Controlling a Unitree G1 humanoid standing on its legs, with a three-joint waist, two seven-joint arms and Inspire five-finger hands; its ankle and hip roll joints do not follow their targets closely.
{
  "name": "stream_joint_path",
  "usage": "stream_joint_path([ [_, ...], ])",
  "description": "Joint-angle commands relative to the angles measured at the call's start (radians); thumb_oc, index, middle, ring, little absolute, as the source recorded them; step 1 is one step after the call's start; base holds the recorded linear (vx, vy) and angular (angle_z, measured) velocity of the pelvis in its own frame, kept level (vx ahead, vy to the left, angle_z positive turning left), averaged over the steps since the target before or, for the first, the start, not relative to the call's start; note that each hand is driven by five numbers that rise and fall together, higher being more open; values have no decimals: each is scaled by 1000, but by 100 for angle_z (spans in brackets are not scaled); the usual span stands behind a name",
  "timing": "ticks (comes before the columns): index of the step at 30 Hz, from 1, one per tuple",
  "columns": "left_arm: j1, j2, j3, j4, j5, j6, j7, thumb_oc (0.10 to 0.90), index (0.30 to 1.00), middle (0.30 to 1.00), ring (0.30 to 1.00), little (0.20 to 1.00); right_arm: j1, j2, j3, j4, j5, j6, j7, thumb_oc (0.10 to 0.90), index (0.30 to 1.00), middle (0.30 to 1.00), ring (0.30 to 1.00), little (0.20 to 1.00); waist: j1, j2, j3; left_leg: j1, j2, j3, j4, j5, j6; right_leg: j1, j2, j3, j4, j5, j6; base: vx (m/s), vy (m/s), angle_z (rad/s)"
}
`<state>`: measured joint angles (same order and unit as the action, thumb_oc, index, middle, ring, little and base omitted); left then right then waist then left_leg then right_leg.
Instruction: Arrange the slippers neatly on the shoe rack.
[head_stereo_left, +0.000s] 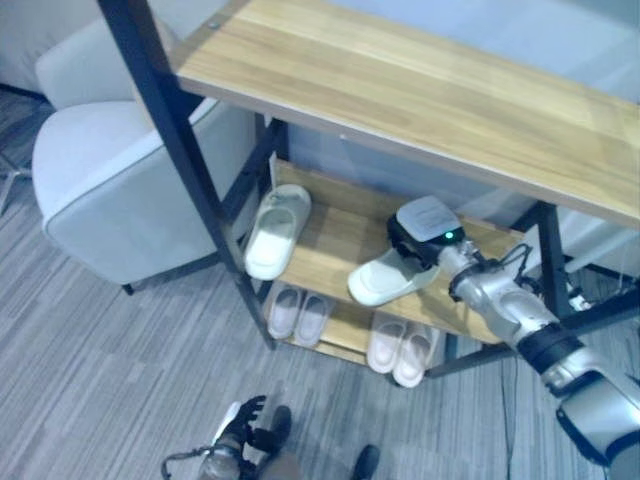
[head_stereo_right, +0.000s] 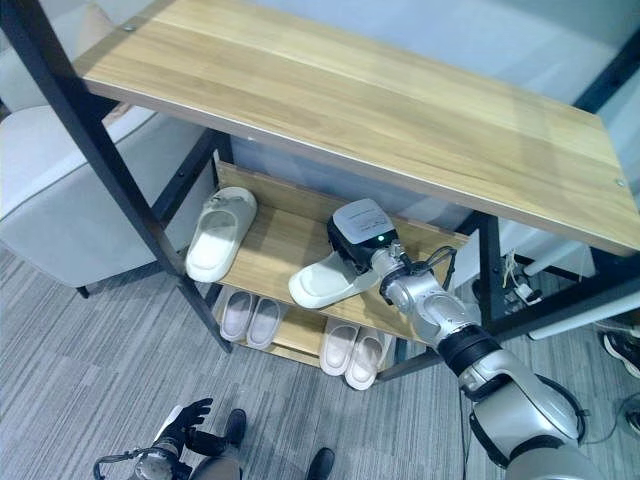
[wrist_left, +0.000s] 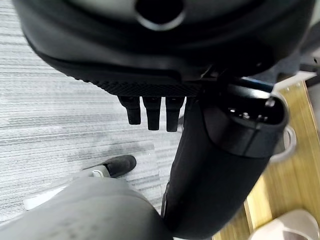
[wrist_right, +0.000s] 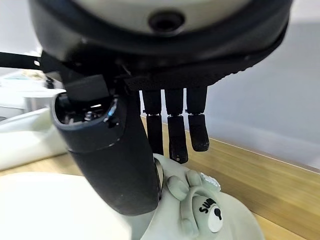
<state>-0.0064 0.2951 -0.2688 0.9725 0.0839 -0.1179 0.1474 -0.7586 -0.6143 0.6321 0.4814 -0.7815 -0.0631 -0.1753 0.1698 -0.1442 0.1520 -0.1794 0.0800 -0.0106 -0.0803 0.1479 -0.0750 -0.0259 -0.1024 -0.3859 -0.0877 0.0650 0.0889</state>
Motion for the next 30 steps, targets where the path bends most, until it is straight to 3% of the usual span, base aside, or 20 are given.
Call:
stream_joint_path([
  [1, 4, -25, -63, 36, 1, -41, 14, 800, 900, 900, 900, 900, -165, -34, -24, -25, 28, -3, -107, 400, 300, 300, 300, 300, 32, -6, -25, 95, -20, 17, -7, -151, -10, 21, -41, 7, 11, -52, 69, 1, -14, 14],
  [6, 1, -21, -67, 38, 7, -47, 20, 800, 900, 900, 900, 900, -181, -53, -4, -21, 14, -14, -138, 400, 300, 300, 300, 300, 49, -6, -18, 86, -24, 3, -7, -146, -13, 21, -42, -11, 11, -51, 70, 5, -7, 11],
  [7, -2, -21, -71, 42, 9, -51, 25, 800, 900, 900, 900, 900, -187, -64, -3, -24, 12, -15, -159, 549, 524, 524, 524, 524, 56, -5, -15, 78, -25, -5, -7, -143, -14, 21, -45, -21, 12, -52, 70, 1, 5, 12],
  [11, -4, -25, -73, 47, 11, -52, 27, 800, 900, 900, 900, 900, -186, -66, -9, -32, 16, -18, -173, 544, 516, 516, 516, 516, 59, -3, -13, 75, -26, -8, -7, -141, -14, 20, -47, -28, 13, -51, 71, 7, 5, 18],
  [14, -10, -29, -75, 52, 12, -52, 30, 800, 900, 900, 900, 900, -181, -70, -15, -65, 19, -27, -182, 800, 900, 900, 900, 900, 59, -2, -13, 74, -27, -10, -7, -142, -13, 20, -48, -30, 13, -50, 72, 7, 2, 3],
  [23, -8, -45, -78, 46, 14, -50, 39, 800, 900, 900, 900, 900, -114, -61, -66, -164, 53, -45, -182, 800, 900, 900, 900, 900, 43, 1, -20, 89, -27, 1, -7, -151, -8, 23, -50, -23, 15, -49, 72, 0, 0, 0],
  [30, 0, -58, -53, 50, 15, -39, 46, 800, 900, 900, 900, 900, 40, -35, -218, -295, 195, -64, -190, 800, 900, 900, 900, 900, 14, 13, -30, 103, -28, 12, -7, -158, -5, 27, -51, -12, 15, -49, 71, 0, 0, 0],
])
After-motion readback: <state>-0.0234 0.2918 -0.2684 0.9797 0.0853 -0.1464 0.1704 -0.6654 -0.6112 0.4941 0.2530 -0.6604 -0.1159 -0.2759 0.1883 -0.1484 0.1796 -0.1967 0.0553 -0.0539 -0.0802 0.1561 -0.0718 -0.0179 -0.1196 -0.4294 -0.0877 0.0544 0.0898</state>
